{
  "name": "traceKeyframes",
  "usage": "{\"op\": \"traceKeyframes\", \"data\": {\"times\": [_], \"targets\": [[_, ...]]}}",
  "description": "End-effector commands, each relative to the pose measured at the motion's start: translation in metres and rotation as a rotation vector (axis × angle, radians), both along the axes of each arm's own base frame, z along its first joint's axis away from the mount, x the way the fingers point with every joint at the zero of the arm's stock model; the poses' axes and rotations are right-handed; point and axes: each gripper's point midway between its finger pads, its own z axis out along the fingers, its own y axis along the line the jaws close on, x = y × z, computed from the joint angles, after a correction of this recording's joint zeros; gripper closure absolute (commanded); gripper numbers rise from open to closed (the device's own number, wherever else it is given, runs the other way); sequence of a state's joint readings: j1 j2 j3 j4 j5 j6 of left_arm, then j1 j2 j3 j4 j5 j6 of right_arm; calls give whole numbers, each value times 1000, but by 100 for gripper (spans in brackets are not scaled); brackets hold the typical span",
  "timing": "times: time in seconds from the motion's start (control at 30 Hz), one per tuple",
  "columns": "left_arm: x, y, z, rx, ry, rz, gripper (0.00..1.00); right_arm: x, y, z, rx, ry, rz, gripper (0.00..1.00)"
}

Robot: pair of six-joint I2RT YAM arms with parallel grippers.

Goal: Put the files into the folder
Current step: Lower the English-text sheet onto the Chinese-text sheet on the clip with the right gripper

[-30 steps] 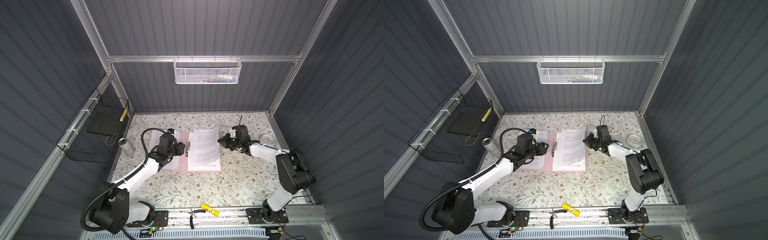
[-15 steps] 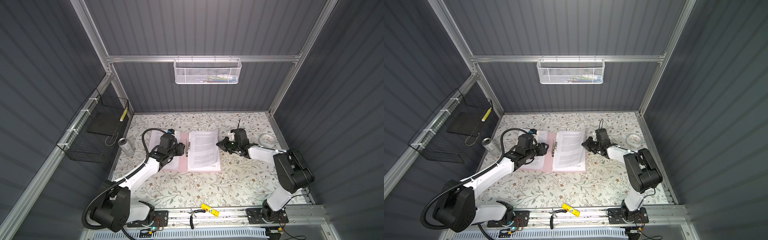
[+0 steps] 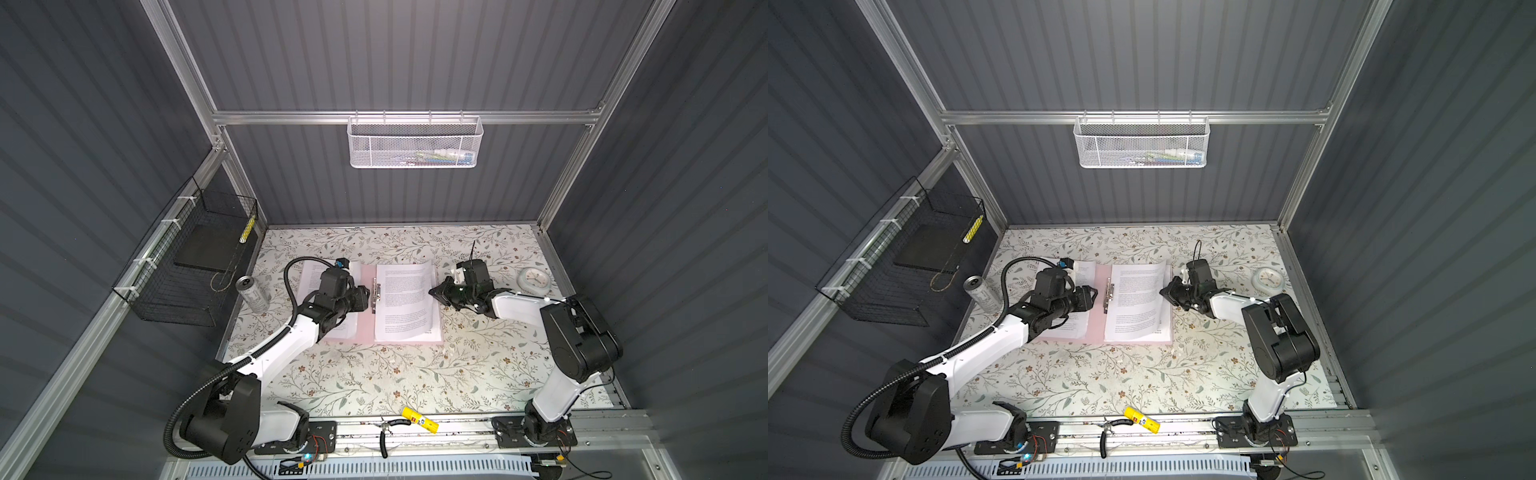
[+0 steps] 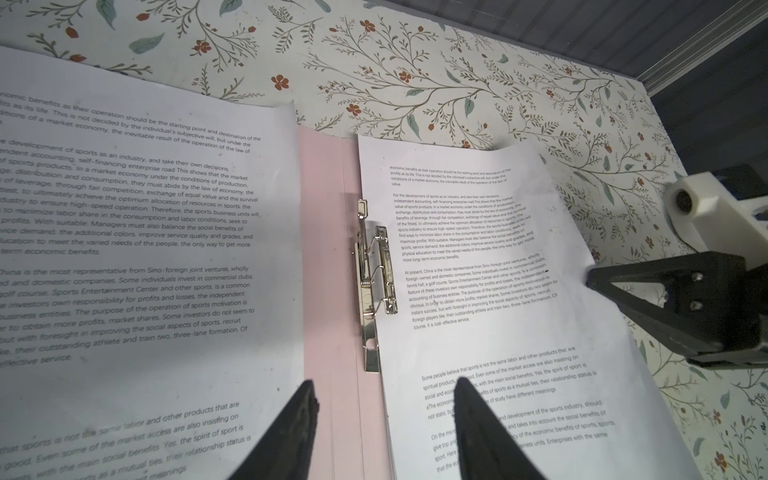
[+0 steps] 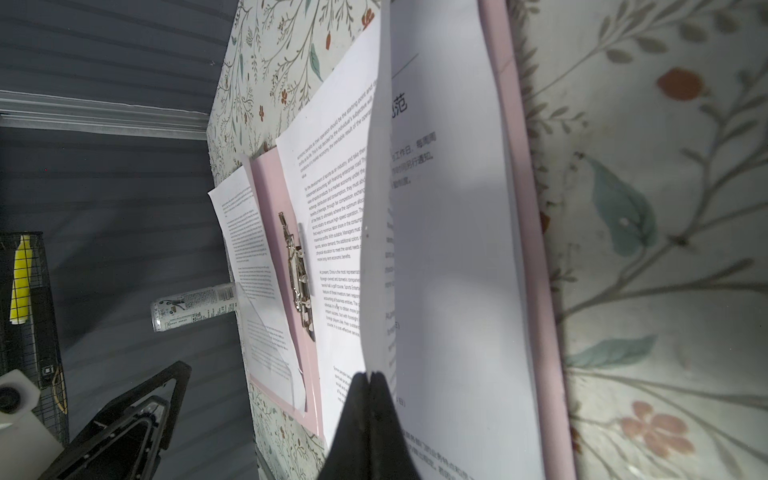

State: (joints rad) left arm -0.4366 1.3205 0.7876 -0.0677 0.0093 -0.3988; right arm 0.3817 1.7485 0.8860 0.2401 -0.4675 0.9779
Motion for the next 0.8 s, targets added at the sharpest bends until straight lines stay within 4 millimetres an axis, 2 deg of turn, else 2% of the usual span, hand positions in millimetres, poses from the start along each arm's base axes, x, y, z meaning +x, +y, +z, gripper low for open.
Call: {"op": "traceKeyframes", "data": {"times": [0.0,0.33,0.6,0.77], "targets": [[0,4,-6,29,13,2,46,-2,3,-4,10,10,-2,100],[1,4,-7,27,17,5,46,-4,1,-10,-7,30,-18,99],[2,4,-5,26,12,9,46,-6,-7,-8,-50,22,-47,64],[3,4,-4,24,10,10,46,-5,-23,-1,-154,-10,-69,58]]}}
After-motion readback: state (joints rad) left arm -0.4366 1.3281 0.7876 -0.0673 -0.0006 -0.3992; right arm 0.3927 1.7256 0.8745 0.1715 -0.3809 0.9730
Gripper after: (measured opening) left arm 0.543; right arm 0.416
